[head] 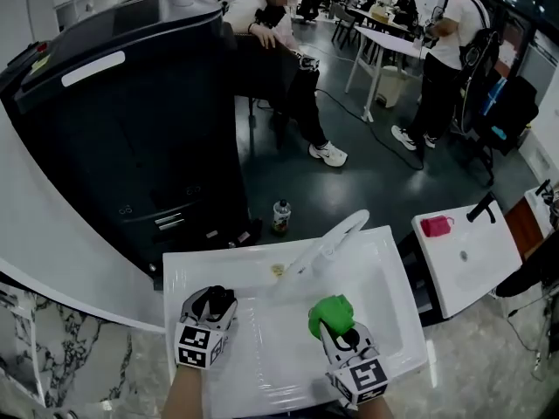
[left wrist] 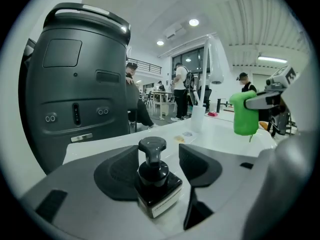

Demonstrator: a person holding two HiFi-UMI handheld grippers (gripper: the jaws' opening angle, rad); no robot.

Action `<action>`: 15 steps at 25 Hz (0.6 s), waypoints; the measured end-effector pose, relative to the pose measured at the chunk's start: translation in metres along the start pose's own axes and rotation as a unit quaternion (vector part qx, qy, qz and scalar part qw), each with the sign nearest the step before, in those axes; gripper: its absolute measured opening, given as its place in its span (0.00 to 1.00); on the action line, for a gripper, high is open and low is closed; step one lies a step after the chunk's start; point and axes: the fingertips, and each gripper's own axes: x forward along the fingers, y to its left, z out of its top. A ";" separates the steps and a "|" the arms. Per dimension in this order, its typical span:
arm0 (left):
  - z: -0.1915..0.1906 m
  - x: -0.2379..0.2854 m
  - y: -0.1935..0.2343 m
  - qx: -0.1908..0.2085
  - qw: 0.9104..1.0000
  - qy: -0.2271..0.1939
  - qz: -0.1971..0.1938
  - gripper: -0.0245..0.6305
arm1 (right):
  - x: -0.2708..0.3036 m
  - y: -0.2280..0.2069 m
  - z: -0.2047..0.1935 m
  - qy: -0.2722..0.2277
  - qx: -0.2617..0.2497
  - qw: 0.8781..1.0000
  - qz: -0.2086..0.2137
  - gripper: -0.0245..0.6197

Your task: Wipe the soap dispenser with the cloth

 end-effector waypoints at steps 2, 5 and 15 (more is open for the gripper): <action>0.000 0.006 0.005 -0.012 1.000 -0.009 0.004 0.36 | 0.004 -0.002 -0.005 0.009 0.003 1.000 0.000 0.11; -0.002 0.011 0.010 -0.032 0.999 -0.016 -0.008 0.33 | 0.012 -0.002 -0.007 0.012 0.001 1.000 0.002 0.11; -0.006 0.009 0.003 0.016 1.000 -0.003 -0.002 0.20 | 0.021 0.007 -0.009 0.026 -0.009 0.999 0.019 0.11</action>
